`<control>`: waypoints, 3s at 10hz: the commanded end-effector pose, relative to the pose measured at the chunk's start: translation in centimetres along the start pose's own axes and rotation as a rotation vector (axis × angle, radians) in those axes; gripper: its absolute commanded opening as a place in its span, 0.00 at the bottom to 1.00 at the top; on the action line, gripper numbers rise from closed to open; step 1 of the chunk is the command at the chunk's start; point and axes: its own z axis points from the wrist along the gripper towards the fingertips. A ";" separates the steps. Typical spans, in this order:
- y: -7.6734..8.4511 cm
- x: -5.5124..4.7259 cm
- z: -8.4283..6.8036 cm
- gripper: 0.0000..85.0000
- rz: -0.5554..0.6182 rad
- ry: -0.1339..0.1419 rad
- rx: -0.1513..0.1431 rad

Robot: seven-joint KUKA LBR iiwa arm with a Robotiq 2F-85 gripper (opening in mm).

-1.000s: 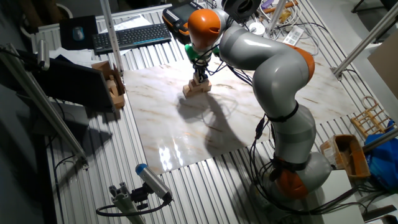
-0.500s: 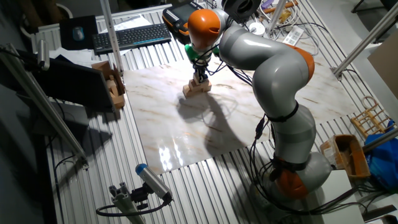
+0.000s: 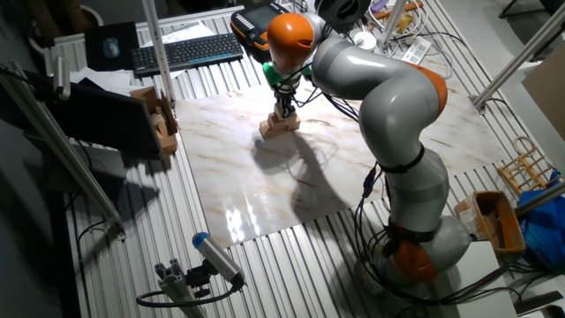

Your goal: Stack the blocks into a pyramid shape

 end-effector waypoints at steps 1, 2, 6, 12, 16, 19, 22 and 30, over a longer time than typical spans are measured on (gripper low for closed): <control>0.0 0.0 0.0 0.20 0.001 0.000 -0.003; 0.0 0.0 0.0 0.40 0.001 0.001 -0.003; -0.1 0.0 0.1 0.40 0.007 0.008 -0.003; -0.1 0.1 0.2 0.80 0.012 0.010 -0.015; -0.2 -0.1 0.0 1.00 0.008 0.009 -0.020; 0.1 -0.6 -1.4 1.00 -0.008 0.016 -0.012; 0.1 -1.6 -2.5 1.00 -0.035 0.033 -0.006; 0.1 -5.9 -4.3 0.00 -0.345 0.026 -0.013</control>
